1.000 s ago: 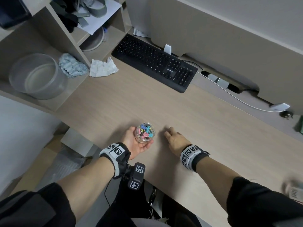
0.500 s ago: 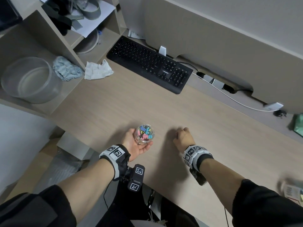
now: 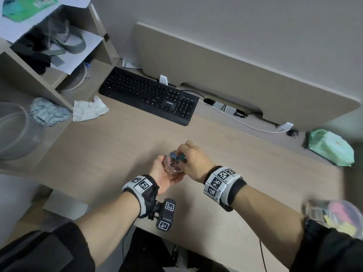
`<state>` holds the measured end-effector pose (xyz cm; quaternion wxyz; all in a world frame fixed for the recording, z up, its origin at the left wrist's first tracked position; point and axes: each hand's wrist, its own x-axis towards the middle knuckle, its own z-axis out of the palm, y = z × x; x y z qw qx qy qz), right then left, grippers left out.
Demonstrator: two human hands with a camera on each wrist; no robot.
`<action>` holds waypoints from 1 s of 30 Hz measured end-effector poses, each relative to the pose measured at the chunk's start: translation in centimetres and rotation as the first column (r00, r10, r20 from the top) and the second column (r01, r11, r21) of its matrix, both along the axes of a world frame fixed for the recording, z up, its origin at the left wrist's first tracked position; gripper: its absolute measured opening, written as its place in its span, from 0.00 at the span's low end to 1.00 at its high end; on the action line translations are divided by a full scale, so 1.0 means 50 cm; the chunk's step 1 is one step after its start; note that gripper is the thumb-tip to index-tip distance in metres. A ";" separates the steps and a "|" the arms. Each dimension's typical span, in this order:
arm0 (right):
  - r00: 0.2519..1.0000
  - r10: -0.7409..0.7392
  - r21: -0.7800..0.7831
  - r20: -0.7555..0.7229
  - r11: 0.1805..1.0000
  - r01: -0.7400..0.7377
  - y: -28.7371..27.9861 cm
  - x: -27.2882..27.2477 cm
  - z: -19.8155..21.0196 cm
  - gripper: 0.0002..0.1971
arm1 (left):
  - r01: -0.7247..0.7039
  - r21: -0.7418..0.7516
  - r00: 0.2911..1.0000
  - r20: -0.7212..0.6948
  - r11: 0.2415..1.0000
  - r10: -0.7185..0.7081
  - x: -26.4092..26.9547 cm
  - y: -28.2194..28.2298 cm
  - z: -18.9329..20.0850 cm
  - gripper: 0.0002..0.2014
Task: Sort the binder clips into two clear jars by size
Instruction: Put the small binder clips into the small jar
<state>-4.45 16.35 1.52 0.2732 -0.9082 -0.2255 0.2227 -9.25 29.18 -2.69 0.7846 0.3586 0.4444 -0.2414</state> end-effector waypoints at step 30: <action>0.982 0.001 0.037 0.190 0.999 -0.008 -0.041 0.056 0.056 0.15 | 0.084 -0.065 0.995 0.053 0.994 -0.080 0.086 -0.015 0.054 0.25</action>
